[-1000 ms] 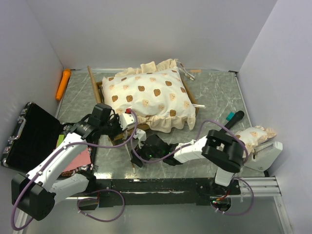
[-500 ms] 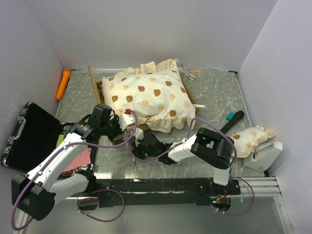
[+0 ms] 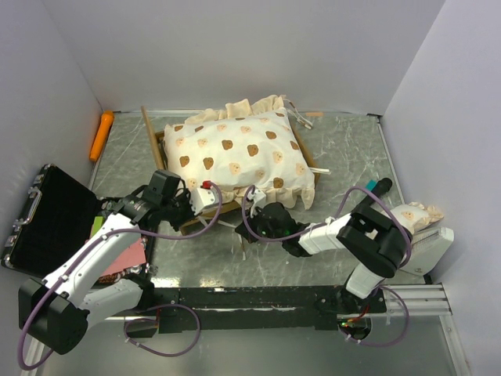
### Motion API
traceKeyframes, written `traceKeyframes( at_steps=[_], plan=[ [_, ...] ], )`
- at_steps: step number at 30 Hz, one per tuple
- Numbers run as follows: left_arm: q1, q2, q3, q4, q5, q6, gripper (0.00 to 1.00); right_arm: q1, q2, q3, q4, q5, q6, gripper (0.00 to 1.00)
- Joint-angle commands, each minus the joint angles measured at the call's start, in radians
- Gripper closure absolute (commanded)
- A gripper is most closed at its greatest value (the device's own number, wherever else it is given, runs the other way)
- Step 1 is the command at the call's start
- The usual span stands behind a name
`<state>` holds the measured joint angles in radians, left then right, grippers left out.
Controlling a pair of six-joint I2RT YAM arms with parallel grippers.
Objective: Set up the pet bed
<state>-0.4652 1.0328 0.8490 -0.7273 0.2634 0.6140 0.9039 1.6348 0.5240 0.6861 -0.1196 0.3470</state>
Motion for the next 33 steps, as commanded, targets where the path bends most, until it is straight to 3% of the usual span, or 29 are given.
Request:
traceKeyframes(
  at_steps=[1, 3, 7, 9, 14, 20, 28, 29, 31, 33],
  plan=[
    [0.003, -0.022, 0.005, -0.092, 0.034, 0.03, 0.99, -0.017, 0.005, 0.037, -0.074, -0.109, -0.064, 1.0],
    [0.005, -0.013, 0.007, -0.067, 0.06, 0.026, 0.99, -0.016, 0.007, 0.027, -0.007, -0.178, -0.095, 0.99],
    [0.003, 0.033, 0.021, -0.021, 0.069, 0.015, 0.99, -0.017, -0.056, 0.005, 0.052, -0.236, -0.163, 0.66],
    [0.003, 0.061, 0.027, -0.008, 0.069, 0.013, 0.99, -0.014, -0.09, 0.03, 0.017, -0.229, -0.218, 0.57],
    [0.003, 0.102, 0.05, 0.003, 0.091, 0.0, 0.99, 0.033, -0.116, 0.112, 0.09, -0.219, -0.218, 0.5],
    [0.003, 0.096, 0.051, 0.012, 0.103, 0.003, 0.99, 0.061, 0.019, 0.267, 0.087, -0.232, -0.077, 0.44],
    [0.003, 0.128, 0.074, 0.038, 0.103, -0.019, 0.99, 0.059, 0.135, 0.361, 0.061, -0.232, -0.028, 0.5],
    [0.005, 0.13, 0.073, 0.039, 0.106, -0.02, 0.99, 0.058, 0.138, 0.364, 0.062, -0.23, -0.025, 0.53],
    [0.003, 0.128, 0.07, 0.046, 0.111, -0.02, 0.99, 0.046, 0.148, 0.349, 0.105, -0.236, 0.001, 0.69],
    [0.003, 0.127, 0.062, 0.058, 0.105, -0.022, 0.99, 0.03, 0.157, 0.353, 0.107, -0.235, 0.023, 0.73]
  ],
)
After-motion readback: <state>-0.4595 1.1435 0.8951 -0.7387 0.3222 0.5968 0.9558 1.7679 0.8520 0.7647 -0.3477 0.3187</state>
